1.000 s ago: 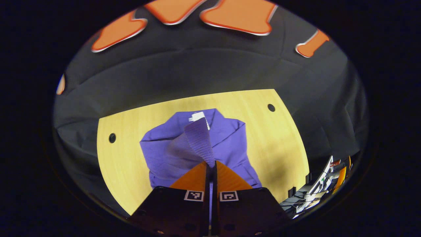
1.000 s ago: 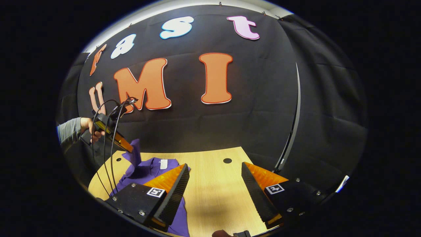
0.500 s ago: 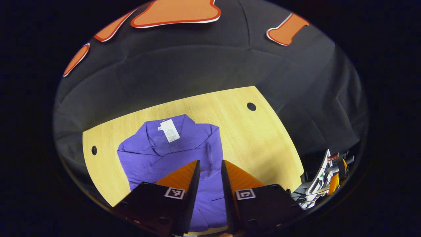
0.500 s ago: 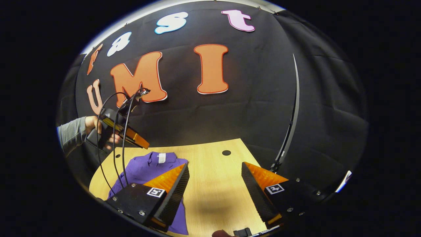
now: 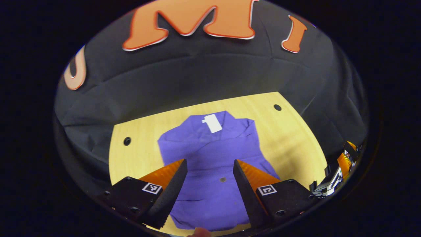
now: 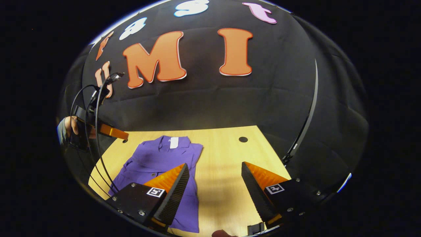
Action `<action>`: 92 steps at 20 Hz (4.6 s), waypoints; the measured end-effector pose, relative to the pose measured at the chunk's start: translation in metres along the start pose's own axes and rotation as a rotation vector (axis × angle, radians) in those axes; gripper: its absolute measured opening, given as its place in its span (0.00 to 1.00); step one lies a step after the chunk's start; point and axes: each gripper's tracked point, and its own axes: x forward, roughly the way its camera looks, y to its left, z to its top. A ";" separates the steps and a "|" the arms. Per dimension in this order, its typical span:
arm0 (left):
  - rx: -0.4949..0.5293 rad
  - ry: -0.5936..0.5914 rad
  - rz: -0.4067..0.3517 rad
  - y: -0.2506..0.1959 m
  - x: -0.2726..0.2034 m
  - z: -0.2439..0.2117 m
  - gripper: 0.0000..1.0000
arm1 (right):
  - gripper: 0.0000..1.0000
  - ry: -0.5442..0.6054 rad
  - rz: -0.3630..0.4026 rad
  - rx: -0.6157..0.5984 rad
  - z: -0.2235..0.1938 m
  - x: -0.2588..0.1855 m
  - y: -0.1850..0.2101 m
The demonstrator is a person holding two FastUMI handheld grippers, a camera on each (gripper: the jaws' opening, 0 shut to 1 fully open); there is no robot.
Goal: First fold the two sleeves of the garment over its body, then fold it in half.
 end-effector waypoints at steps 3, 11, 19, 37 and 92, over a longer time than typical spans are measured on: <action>-0.006 -0.022 0.067 0.048 -0.023 -0.030 0.90 | 0.95 0.059 0.017 -0.030 -0.021 0.004 0.022; -0.082 0.056 0.150 0.116 -0.039 -0.172 0.89 | 0.96 0.294 0.025 -0.084 -0.124 0.011 0.061; -0.163 0.253 0.128 0.110 -0.013 -0.305 0.87 | 0.97 0.537 0.016 -0.096 -0.232 0.002 0.069; -0.224 0.458 0.091 0.090 0.011 -0.402 0.87 | 0.97 0.847 0.004 -0.045 -0.324 -0.031 0.074; -0.110 0.073 -0.008 0.138 0.056 0.029 0.02 | 0.08 0.389 0.128 0.039 0.039 0.179 0.114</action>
